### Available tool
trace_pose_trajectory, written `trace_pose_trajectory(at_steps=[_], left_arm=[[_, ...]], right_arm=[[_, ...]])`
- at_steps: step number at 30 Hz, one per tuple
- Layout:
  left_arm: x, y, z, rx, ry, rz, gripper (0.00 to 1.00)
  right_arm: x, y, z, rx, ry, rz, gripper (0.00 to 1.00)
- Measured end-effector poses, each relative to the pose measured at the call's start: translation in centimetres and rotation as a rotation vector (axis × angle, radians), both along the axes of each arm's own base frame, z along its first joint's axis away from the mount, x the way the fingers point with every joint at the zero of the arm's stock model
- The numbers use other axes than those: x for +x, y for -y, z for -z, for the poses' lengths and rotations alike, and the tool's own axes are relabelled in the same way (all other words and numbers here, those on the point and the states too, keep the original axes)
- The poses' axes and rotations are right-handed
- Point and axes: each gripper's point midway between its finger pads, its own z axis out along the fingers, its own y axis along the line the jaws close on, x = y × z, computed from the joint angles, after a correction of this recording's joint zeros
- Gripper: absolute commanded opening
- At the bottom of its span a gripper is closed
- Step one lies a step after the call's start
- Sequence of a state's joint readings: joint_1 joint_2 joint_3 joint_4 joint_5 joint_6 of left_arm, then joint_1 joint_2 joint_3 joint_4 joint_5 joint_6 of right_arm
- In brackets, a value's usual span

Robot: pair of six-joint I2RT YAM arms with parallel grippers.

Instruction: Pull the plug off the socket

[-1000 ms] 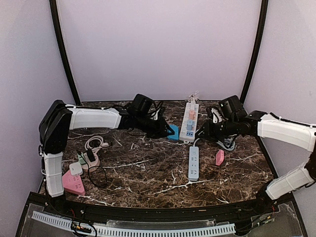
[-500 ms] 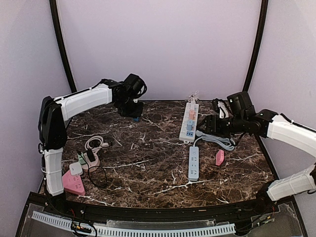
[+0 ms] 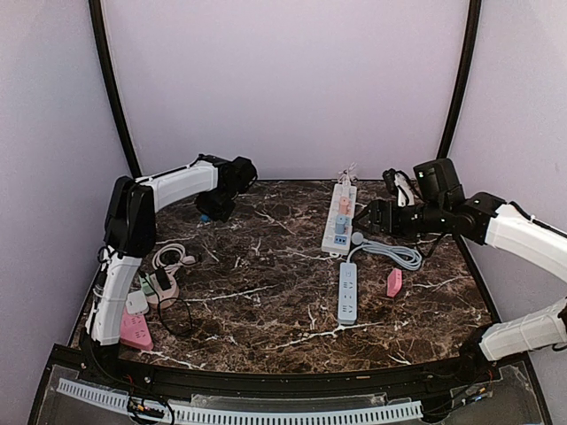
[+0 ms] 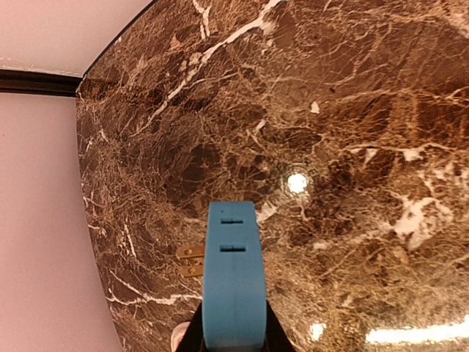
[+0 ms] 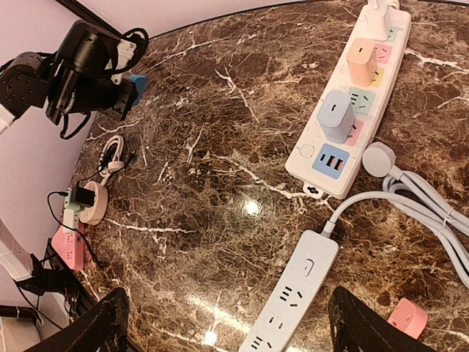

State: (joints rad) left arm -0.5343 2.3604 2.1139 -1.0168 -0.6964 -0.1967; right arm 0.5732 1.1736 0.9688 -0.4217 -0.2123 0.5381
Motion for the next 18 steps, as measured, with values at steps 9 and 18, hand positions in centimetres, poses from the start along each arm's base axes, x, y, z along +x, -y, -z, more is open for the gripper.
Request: trace_pose_trajectory(at_steps=[9, 18], left_arm=[[1.3, -2.7, 1.7, 0.103, -0.048, -0.021, 0.13], [1.3, -3.9, 4.7, 0.142, -0.12, -0.025, 0.23]], right_arm=[[-0.1, 0.0, -0.1, 0.0, 0.002, -0.005, 0.91], [-0.2, -0.1, -0.1, 0.007, -0.003, -0.014, 0.91]])
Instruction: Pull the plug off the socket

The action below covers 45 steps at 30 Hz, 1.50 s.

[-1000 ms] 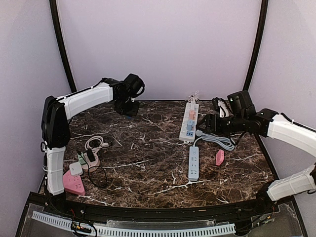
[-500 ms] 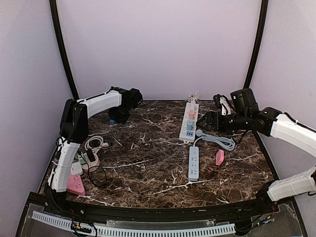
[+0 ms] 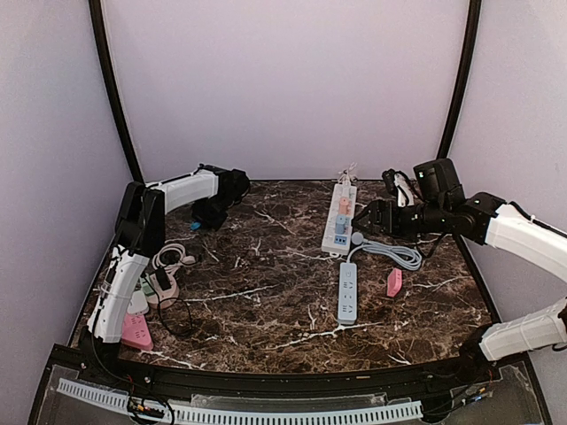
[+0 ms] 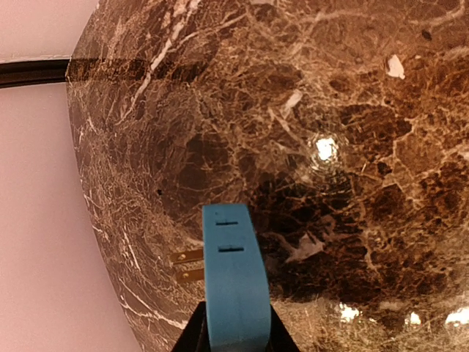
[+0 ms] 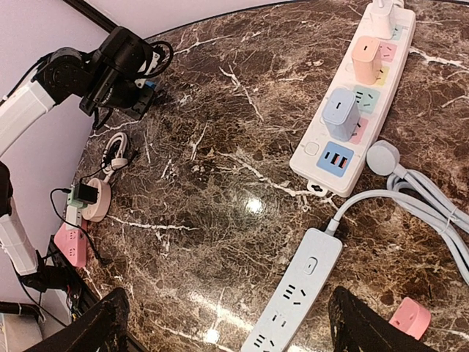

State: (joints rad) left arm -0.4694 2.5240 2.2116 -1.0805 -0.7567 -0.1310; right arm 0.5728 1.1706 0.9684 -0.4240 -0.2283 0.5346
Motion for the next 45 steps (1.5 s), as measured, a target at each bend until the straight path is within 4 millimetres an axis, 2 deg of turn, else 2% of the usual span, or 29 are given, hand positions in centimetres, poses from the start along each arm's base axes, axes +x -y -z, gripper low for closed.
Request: trace_pose_trajectory(at_steps=[10, 15, 18, 25, 33, 38, 45], left_arm=[[-0.4, 0.0, 0.8, -0.004, -0.029, -0.002, 0.42], [-0.4, 0.3, 0.8, -0.027, -0.034, -0.003, 0.47], [-0.4, 0.5, 0.8, -0.043, -0.033, -0.005, 0.52], [-0.6, 1.3, 0.5, -0.108, -0.038, -0.007, 0.61], [-1.6, 3.6, -1.3, -0.297, -0.038, 0.002, 0.64], [-2.8, 5.4, -2.5, -0.457, -0.031, 0.007, 0.65], [-6.3, 7.7, -3.7, -0.7, -0.042, -0.009, 0.64]], right_arm=[[-0.1, 0.1, 0.5, -0.01, -0.016, 0.002, 0.91], [0.1, 0.3, 1.7, -0.04, -0.047, 0.015, 0.92], [0.3, 0.5, 2.5, -0.06, -0.067, 0.027, 0.98], [1.4, 0.7, 4.7, -0.12, -0.116, 0.07, 0.99], [5.2, 0.0, 7.0, -0.204, -0.156, 0.151, 0.94], [8.7, -0.5, 8.7, -0.283, -0.17, 0.216, 0.83], [13.8, -1.8, 9.6, -0.352, -0.15, 0.294, 0.65]])
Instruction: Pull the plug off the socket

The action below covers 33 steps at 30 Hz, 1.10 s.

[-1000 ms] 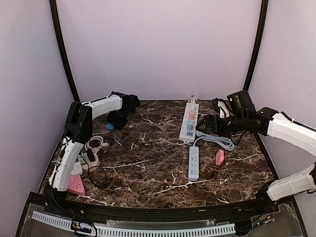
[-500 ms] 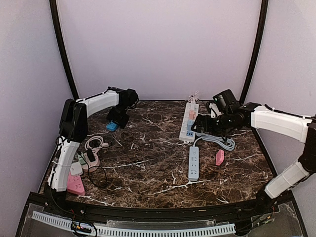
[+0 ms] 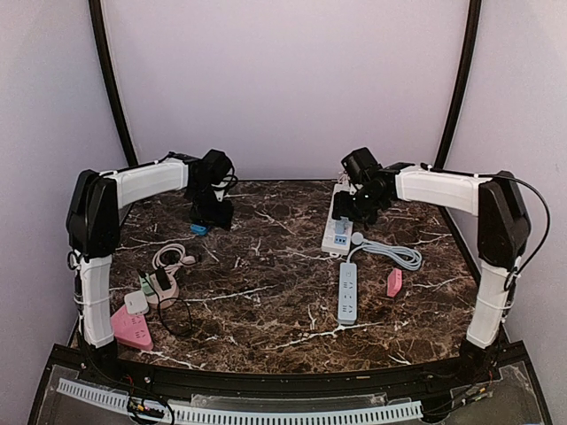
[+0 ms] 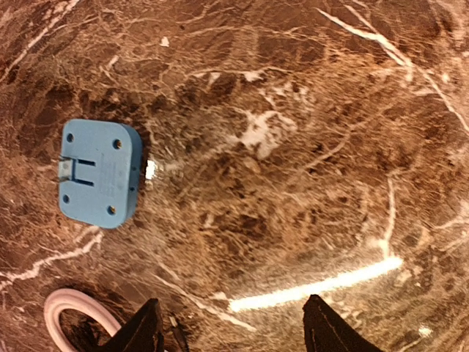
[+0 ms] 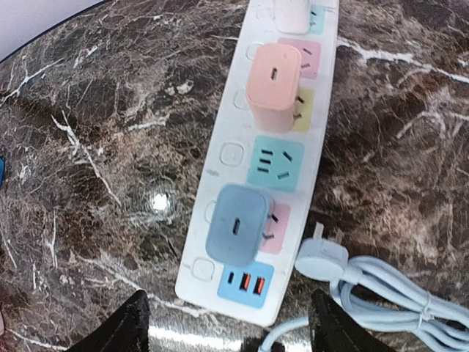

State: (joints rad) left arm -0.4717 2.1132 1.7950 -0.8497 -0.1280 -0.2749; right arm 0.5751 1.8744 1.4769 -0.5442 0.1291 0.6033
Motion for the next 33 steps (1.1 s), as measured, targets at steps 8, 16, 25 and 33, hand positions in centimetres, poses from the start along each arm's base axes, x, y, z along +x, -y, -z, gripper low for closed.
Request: trace_pose_trajectory(at_steps=[8, 16, 25, 33], left_arm=[[-3.6, 3.4, -2.4, -0.246, 0.014, 0.022, 0.64], [-5.5, 5.0, -3.1, -0.36, 0.012, 0.035, 0.64], [-6.1, 5.7, -2.6, -0.422, -0.003, 0.023, 0.64], [-6.3, 6.9, -2.4, -0.508, -0.021, 0.011, 0.63]], right_arm=[[3.5, -0.6, 2.8, -0.097, -0.025, 0.049, 0.53], [4.0, -0.2, 4.4, -0.175, -0.053, 0.065, 0.35], [3.7, -1.2, 4.4, -0.197, -0.051, 0.047, 0.11], [2.6, -2.7, 4.5, -0.184, -0.045, 0.006, 0.03]])
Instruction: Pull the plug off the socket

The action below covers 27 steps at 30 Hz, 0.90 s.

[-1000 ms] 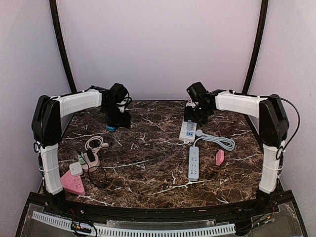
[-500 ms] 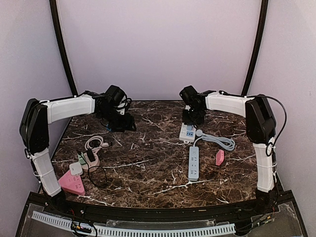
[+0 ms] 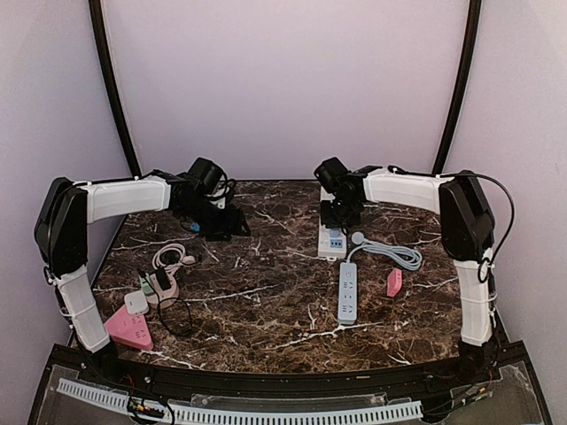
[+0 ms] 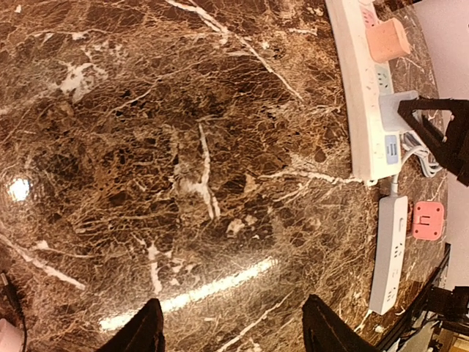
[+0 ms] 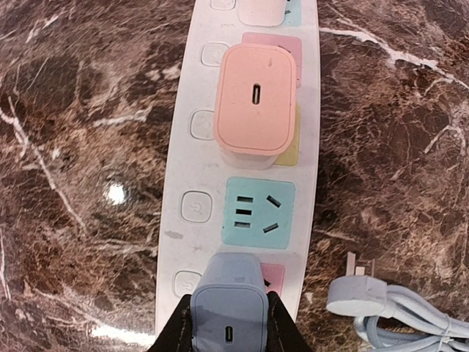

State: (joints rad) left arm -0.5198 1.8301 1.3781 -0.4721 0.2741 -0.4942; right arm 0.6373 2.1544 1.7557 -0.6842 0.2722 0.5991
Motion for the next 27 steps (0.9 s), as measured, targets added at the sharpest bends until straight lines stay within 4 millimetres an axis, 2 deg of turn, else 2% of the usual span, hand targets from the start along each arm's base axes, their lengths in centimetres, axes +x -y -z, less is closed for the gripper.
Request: trace_pose_trajectory(at_steps=[4, 11, 19, 23, 27], left_arm=[[-0.1, 0.9, -0.1, -0.067, -0.014, -0.008, 0.63], [-0.6, 2.7, 0.3, -0.221, -0.071, -0.034, 0.57], [-1.1, 5.6, 0.6, -0.438, -0.145, -0.064, 0.34], [-1.9, 7.3, 1.6, -0.514, -0.2, -0.069, 0.2], [-3.4, 9.0, 2.9, -0.563, -0.259, -0.067, 0.12]], right_arm=[[-2.0, -1.9, 0.0, 0.009, -0.01, -0.07, 0.02], [-7.7, -6.5, 0.0, 0.02, -0.04, -0.239, 0.01], [-14.3, -10.9, 0.2, 0.005, -0.054, -0.406, 0.05], [-16.2, -11.7, 0.2, 0.001, -0.057, -0.445, 0.1], [-16.7, -11.8, 0.2, 0.007, -0.055, -0.451, 0.22]])
